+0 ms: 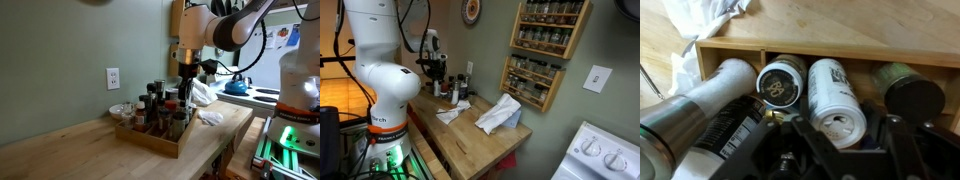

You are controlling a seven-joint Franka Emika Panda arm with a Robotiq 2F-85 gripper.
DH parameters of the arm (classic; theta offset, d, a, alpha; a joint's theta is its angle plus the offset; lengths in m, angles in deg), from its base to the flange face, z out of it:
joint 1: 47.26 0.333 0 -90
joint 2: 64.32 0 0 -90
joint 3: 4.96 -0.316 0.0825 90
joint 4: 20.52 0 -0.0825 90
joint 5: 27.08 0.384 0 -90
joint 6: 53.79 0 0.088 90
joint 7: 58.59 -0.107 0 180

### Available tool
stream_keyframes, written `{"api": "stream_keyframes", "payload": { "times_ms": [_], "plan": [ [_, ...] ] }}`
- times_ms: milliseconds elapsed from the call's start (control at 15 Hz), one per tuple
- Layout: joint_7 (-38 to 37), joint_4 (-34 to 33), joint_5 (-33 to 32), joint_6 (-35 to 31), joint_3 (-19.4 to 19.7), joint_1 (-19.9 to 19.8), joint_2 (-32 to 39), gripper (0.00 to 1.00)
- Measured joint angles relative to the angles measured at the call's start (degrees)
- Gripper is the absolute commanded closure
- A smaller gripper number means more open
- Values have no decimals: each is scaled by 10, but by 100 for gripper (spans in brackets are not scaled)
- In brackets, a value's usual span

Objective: Remove the white container from the wooden rack, put it on the counter, move the clear black pepper container to the left and then put the white container on the right side of the clear black pepper container

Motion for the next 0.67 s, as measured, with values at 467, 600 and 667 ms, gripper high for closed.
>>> {"api": "stream_keyframes", "payload": {
  "times_ms": [467, 600, 667],
  "plan": [
    [-32, 20, 1, -19, 0, -1, 0, 5],
    [-37, 21, 1, -19, 0, -2, -1, 0],
    [-38, 21, 1, -19, 0, -2, -2, 0]
  ]
}}
